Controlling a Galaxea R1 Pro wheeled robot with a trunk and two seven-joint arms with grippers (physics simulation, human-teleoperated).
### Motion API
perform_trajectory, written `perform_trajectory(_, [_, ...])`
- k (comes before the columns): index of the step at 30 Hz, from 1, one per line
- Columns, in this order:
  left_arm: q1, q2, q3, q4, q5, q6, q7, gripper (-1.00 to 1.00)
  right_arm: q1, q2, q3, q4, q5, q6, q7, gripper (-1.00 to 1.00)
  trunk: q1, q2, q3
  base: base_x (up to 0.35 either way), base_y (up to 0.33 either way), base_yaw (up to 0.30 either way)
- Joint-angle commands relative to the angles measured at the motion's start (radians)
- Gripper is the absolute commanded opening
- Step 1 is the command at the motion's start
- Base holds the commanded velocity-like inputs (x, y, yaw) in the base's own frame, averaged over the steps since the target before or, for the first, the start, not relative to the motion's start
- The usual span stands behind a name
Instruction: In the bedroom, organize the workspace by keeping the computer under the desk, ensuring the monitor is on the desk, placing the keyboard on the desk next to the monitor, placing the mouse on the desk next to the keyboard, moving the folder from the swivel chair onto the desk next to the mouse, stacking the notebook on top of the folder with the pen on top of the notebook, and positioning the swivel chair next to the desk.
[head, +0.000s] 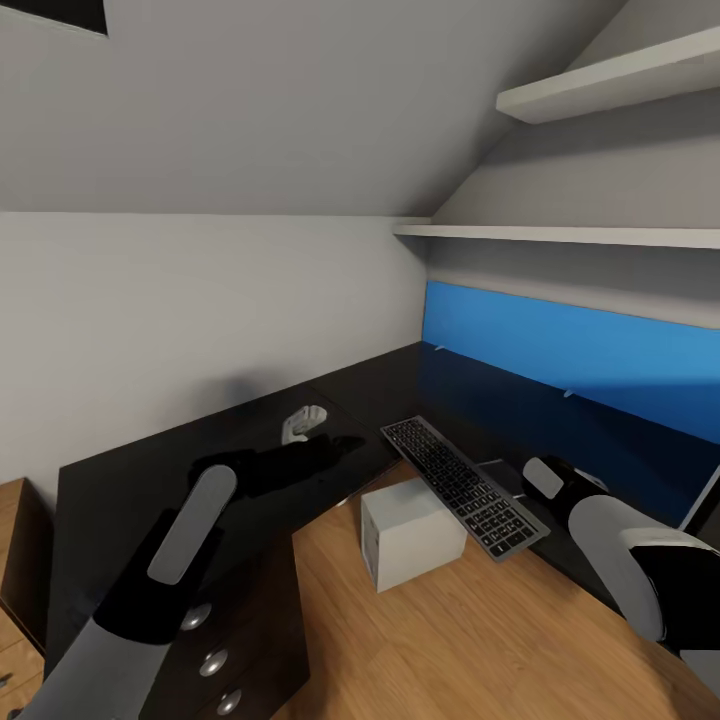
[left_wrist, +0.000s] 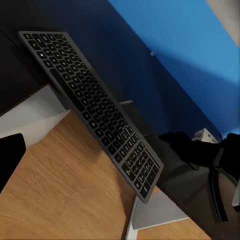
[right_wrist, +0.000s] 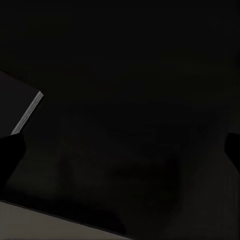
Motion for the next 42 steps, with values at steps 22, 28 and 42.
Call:
perform_trajectory(22, [-0.001,-0.002,0.018,-0.001,0.013,0.001,0.013,1.0,0.0,0.001,0.01,-0.001,-0.002,0.011,-0.007,1.0,0.042,-0.078,-0.036,0.0,0.0,0.0])
perform_trajectory(28, [-0.001,-0.002,0.018,-0.001,0.013,0.001,0.013,1.0,0.0,0.002,0.012,0.0,-0.002,0.011,-0.008,1.0,0.057,-0.106,-0.048,0.0,0.0,0.0])
perform_trajectory(42, [-0.001,-0.001,0.019,-0.001,0.013,0.002,0.011,1.0,0.0,0.005,0.017,0.012,0.0,0.013,-0.009,1.0,0.073,-0.134,-0.061,0.0,0.0,0.0])
